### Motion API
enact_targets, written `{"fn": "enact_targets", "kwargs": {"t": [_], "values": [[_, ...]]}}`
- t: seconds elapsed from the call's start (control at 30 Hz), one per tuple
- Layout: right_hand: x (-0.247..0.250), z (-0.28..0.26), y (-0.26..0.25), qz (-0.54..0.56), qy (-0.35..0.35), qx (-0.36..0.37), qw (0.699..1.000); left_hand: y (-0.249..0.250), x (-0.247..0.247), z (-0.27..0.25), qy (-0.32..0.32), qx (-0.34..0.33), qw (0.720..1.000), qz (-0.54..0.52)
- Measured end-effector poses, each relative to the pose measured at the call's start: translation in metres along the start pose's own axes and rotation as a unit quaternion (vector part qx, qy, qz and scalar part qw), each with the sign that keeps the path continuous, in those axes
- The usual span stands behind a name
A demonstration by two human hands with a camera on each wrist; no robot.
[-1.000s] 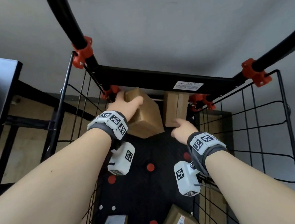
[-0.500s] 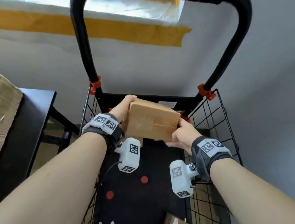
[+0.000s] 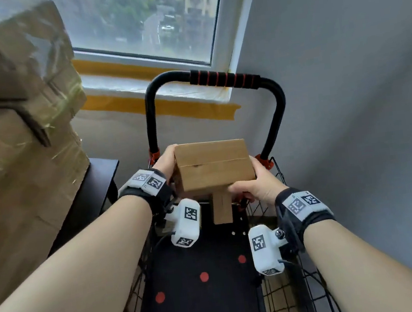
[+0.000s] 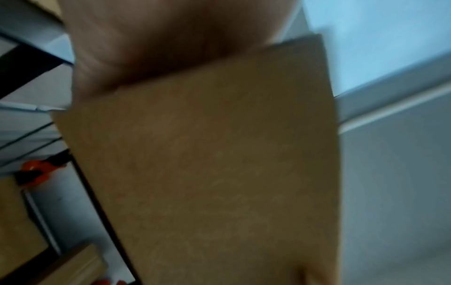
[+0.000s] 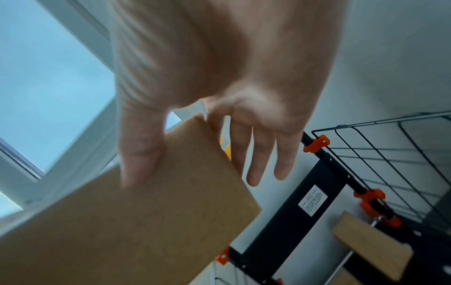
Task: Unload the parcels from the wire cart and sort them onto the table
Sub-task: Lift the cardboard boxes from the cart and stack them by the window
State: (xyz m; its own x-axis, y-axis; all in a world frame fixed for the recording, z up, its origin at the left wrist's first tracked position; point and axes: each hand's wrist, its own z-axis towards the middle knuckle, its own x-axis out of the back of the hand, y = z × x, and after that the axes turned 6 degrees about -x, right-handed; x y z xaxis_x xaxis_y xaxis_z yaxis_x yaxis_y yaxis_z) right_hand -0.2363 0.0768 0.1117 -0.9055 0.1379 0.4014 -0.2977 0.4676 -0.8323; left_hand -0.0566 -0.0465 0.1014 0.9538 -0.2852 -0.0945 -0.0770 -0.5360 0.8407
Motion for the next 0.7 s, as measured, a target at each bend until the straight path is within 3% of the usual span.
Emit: {"fn": "enact_targets", "kwargs": {"t": [0.07,0.17,0.27,0.47,0.57,0.7], "values": [[-0.011,-0.026,-0.004,0.042,-0.005,-0.006,0.999,0.008,0.008,-0.024,0.016,-0.046,0.999,-0.012],[-0.023,-0.07,-0.007,0.097,0.013,-0.008,0.995,0.015,0.016,-0.07,0.067,-0.126,0.988,0.064],[-0.029,-0.108,-0.008,0.146,0.048,-0.015,0.988,0.012,0.014,-0.121,0.059,-0.153,0.98,0.117],[-0.045,-0.158,-0.024,0.156,0.113,-0.019,0.981,0.012,0.021,-0.199,-0.009,-0.288,0.939,0.186],[-0.052,-0.17,-0.041,0.134,0.128,0.009,0.983,0.018,0.035,-0.237,-0.021,-0.301,0.927,0.224],[-0.065,-0.192,-0.07,0.128,0.135,0.033,0.982,0.035,0.061,-0.274,-0.013,-0.256,0.949,0.181]]}}
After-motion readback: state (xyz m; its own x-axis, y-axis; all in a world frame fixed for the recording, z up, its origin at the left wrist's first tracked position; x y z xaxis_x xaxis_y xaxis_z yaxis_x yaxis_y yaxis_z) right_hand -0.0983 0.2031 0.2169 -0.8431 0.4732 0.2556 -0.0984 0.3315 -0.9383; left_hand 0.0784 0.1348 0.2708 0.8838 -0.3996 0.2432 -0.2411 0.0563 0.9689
